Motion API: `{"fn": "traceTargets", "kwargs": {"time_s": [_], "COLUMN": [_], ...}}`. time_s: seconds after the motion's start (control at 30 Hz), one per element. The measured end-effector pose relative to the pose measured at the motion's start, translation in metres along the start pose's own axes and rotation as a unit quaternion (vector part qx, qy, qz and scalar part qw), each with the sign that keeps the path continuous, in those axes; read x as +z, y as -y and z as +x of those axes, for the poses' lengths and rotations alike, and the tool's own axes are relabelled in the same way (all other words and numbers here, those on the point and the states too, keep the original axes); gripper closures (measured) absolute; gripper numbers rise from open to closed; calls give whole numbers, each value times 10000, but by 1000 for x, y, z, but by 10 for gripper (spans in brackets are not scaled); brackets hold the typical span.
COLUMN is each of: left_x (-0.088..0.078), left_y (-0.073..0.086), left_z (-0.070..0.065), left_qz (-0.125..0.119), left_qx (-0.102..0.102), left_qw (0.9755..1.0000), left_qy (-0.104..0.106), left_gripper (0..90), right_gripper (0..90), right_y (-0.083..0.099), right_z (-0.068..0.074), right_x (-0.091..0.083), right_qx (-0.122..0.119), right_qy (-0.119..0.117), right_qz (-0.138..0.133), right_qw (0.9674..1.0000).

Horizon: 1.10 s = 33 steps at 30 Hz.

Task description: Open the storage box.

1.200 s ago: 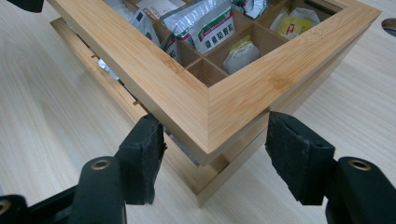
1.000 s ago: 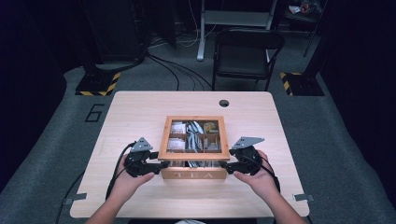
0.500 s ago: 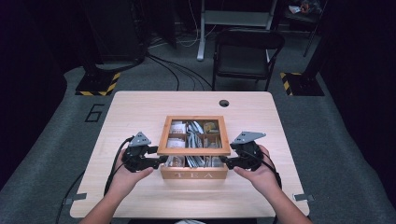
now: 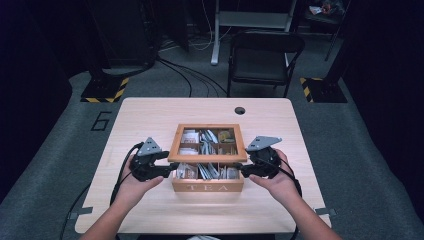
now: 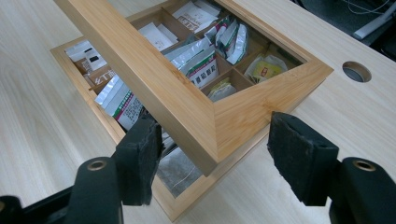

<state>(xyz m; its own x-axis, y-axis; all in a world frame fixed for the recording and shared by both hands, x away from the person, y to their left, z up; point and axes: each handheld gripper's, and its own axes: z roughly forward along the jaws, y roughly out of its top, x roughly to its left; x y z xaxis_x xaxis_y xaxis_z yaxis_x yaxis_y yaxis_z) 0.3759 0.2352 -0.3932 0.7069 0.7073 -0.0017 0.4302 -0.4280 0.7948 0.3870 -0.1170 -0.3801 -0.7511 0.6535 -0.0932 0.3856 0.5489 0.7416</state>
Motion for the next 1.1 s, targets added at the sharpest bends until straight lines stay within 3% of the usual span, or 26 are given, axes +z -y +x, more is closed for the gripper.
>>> {"fn": "traceTargets", "kwargs": {"time_s": [0.23, 0.53, 0.67, 0.93, 1.1], "left_x": [-1, -4, -7, -9, -10], "left_y": [-4, -15, -23, -39, -46], "left_z": [4, 11, 14, 24, 28], "left_qz": [-47, -188, -225, -257, -382], "left_qx": [-32, 85, 246, 200, 219], "left_qw": [10000, 9997, 9994, 9994, 9990], "left_qy": [80, 93, 64, 92, 78], "left_gripper": [439, 440, 450, 480, 491], "right_gripper": [351, 361, 369, 388, 412], "right_y": [-6, -21, -26, -36, -41], "right_z": [-2, -9, -15, -28, -33], "right_x": [-1, -5, -8, -12, -13], "right_qx": [-33, -23, -16, 202, 79], "right_qy": [-15, -68, -113, -251, -223], "right_qz": [46, 123, 65, -115, -313], "right_qw": [10000, 9999, 9999, 9994, 9992]}}
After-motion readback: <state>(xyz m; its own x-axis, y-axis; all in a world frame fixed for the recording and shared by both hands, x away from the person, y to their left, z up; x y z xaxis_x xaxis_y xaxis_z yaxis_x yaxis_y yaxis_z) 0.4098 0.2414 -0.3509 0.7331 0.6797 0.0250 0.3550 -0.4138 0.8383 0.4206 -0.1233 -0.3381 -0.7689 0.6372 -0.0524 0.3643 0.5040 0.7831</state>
